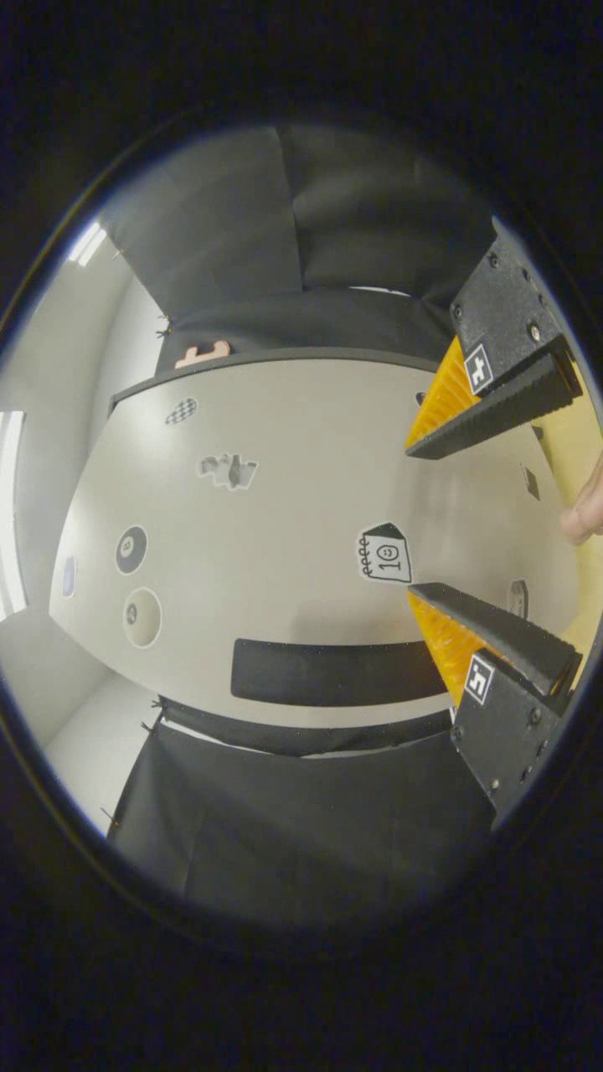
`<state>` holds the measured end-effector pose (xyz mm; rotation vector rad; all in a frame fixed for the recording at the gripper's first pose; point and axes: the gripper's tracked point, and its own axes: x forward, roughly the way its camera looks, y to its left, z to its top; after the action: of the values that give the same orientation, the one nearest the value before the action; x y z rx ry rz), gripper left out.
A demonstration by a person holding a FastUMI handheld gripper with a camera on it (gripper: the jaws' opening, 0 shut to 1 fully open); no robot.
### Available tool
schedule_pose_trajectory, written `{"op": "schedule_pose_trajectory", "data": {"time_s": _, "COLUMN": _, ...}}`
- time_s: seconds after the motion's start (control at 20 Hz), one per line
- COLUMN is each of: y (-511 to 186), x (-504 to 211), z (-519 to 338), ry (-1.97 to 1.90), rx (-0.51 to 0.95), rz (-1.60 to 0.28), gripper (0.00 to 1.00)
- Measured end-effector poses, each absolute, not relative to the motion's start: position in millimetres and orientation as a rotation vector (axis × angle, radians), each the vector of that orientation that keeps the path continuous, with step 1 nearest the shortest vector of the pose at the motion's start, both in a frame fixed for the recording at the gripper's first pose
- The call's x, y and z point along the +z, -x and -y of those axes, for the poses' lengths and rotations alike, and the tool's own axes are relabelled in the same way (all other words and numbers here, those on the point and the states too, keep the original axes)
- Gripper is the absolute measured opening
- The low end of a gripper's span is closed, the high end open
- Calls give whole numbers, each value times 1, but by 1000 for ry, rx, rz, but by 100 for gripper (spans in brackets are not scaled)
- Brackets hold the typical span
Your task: Open the shoe cabinet door, grab the shoes and put them into the shoe cabinet, then close the shoe cabinet door.
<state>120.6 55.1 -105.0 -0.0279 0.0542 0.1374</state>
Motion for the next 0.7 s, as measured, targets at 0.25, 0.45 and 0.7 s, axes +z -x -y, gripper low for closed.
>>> {"op": "schedule_pose_trajectory", "data": {"time_s": 0.25, "y": -84, "x": -108, "z": -40, "ry": 26, "rx": 101, "rz": -49, "gripper": 97}}
{"op": "schedule_pose_trajectory", "data": {"time_s": 0.45, "y": -41, "x": -119, "z": -33, "ry": 60, "rx": 74, "rz": -76, "gripper": 97}}
{"op": "schedule_pose_trajectory", "data": {"time_s": 0.7, "y": 19, "x": -128, "z": -42, "ry": 34, "rx": 116, "rz": -81, "gripper": 98}}
